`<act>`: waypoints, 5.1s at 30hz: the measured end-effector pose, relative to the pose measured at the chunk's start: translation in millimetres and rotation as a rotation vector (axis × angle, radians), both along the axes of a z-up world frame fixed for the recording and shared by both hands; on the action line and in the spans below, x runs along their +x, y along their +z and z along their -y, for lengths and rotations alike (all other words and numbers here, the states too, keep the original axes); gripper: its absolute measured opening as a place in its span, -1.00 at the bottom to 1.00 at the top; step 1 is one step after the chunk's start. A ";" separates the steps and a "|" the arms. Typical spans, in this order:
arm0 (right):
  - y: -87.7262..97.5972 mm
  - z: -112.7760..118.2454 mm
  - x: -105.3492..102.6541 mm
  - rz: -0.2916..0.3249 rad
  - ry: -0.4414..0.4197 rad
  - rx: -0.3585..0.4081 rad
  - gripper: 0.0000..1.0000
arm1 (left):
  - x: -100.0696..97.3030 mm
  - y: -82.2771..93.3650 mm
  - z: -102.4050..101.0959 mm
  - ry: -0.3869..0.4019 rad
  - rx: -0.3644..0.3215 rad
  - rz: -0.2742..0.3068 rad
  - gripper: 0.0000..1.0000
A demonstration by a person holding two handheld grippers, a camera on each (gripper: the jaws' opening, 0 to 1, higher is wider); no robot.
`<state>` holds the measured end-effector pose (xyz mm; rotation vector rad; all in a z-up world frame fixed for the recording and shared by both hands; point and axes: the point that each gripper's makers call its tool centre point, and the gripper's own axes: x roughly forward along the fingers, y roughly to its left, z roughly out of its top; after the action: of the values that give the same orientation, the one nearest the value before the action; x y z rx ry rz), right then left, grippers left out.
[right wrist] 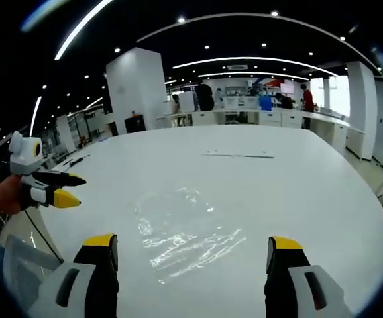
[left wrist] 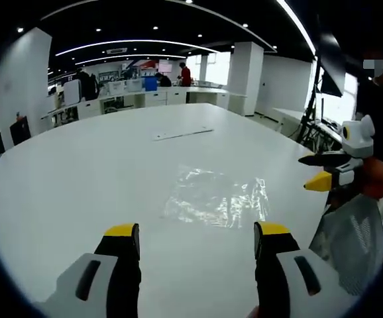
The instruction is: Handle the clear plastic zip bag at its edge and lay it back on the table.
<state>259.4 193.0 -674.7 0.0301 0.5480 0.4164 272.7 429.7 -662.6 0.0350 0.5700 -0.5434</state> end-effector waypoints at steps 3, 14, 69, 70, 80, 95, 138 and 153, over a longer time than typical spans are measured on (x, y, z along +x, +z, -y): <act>0.2 0.4 0.6 0.001 -0.006 0.000 0.87 | -0.4 0.7 -0.2 -0.001 -0.003 0.000 0.39; 2.3 -5.4 -0.9 0.010 -0.015 -0.002 0.85 | -3.4 0.0 -4.5 -0.003 -0.015 -0.001 0.39; -2.3 -18.8 0.5 0.000 0.089 -0.004 0.80 | -0.1 4.6 -3.4 0.044 -0.008 0.026 0.39; -1.8 -18.9 0.5 0.001 0.088 -0.004 0.80 | 0.6 3.9 -3.7 0.042 -0.008 0.025 0.39; -0.5 -21.6 1.7 -0.004 0.082 -0.001 0.78 | -0.1 1.2 -5.0 0.025 0.006 0.022 0.38; 2.4 -35.0 18.4 0.004 0.096 -0.001 0.73 | -3.9 0.0 -9.3 0.024 -0.006 0.014 0.40; -40.5 -141.9 85.7 -0.067 0.285 0.003 0.53 | -14.8 -6.4 -13.4 0.019 0.013 0.003 0.38; -65.3 -179.0 105.3 -0.119 0.340 -0.039 0.44 | -18.8 -9.9 -13.0 0.034 0.003 -0.002 0.38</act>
<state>364.7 372.0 -740.0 -0.0777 0.6815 0.7385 253.9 442.7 -672.5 0.0275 0.5720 -0.5095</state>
